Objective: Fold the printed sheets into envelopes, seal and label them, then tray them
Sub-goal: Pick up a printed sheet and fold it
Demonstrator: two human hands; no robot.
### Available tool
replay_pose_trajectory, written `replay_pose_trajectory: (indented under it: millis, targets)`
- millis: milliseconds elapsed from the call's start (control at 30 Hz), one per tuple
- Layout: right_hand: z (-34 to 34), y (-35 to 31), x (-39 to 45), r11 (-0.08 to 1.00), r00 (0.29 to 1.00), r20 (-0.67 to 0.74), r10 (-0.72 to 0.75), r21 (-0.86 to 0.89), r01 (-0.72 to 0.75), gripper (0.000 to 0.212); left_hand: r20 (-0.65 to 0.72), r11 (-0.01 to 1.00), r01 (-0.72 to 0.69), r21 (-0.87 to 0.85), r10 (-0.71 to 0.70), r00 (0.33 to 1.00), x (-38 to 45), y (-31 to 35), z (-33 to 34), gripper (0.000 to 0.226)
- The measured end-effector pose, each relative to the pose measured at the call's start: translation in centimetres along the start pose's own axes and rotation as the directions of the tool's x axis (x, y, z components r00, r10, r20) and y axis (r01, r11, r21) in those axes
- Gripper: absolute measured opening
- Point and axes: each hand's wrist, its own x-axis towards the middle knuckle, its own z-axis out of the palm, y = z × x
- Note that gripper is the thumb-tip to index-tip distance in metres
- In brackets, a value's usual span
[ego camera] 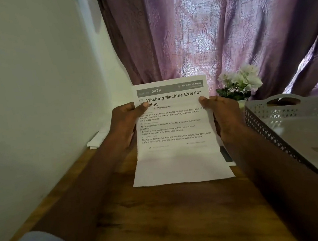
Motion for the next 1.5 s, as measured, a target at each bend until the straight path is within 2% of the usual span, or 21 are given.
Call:
replay_pose_trajectory:
  millis: [100,200,300,400,533,633,767,867,933,1033,1100,1200,1367,1500]
  targets:
    - [0.0,0.0,0.1,0.998,0.999,-0.007,0.031,0.063,-0.030,0.025,-0.051,0.999,-0.027,0.046,0.029,0.998,-0.1,0.2,-0.4,0.016]
    - [0.2,0.6,0.2,0.996,0.999,-0.003,0.049,0.074,-0.048,0.008,-0.040,0.989,-0.031,0.145,0.037,0.998,-0.6,-0.5,-2.0,0.014]
    - [0.4,1.1,0.7,0.998,0.999,0.023,0.049,0.044,-0.050,0.017,-0.066,0.975,-0.051,0.215,0.067,0.996,-0.1,-1.0,-3.1,0.015]
    - [0.3,1.0,1.0,1.000,0.998,0.057,0.018,-0.010,-0.017,0.014,-0.086,0.980,-0.076,0.184,0.093,0.992,0.5,-0.4,-3.2,0.015]
    - [-0.2,1.0,1.3,0.999,0.996,0.086,-0.008,-0.043,0.012,0.025,-0.078,0.991,-0.067,0.115,0.076,0.994,1.0,-0.6,-3.3,0.021]
    - [0.0,1.1,1.6,0.999,0.996,0.086,-0.018,-0.039,0.022,0.023,-0.087,0.992,-0.079,0.095,0.087,0.992,1.3,-0.6,-3.3,0.013]
    - [0.2,0.7,1.1,0.997,0.995,0.073,0.069,0.025,-0.071,0.016,-0.120,0.998,-0.055,0.018,0.056,0.991,1.3,-0.7,-2.8,0.015]
    - [-0.1,0.7,1.0,0.992,0.987,0.121,0.101,0.068,-0.110,0.024,-0.106,0.998,-0.012,-0.057,0.006,0.994,1.2,-0.5,-2.8,0.021]
    - [-0.1,0.8,0.9,0.992,0.987,0.135,0.091,0.075,-0.102,0.031,-0.106,0.998,-0.026,-0.052,0.021,0.994,1.4,-0.4,-2.9,0.022]
    - [0.1,0.7,0.7,0.996,0.989,0.132,0.063,0.060,-0.071,0.025,-0.151,0.999,-0.046,-0.004,0.045,0.987,1.2,-0.4,-2.7,0.020]
    - [0.0,0.8,0.7,0.999,0.989,0.143,0.027,0.037,-0.033,0.024,-0.179,0.998,-0.030,0.047,0.038,0.983,1.2,-0.7,-2.7,0.024]
    - [0.0,0.9,0.8,0.999,0.985,0.171,-0.008,0.044,0.001,0.034,-0.207,0.997,0.021,0.068,-0.006,0.978,1.0,-0.8,-2.7,0.032]
    - [0.2,0.7,0.9,0.996,0.997,0.068,-0.049,0.071,0.044,0.032,-0.218,0.992,-0.013,0.123,0.039,0.975,0.8,-0.4,-2.3,0.031]
    - [0.2,0.8,0.9,0.993,0.998,0.048,-0.035,0.114,0.030,0.028,-0.261,0.993,-0.029,0.114,0.058,0.963,0.5,-0.5,-1.9,0.029]
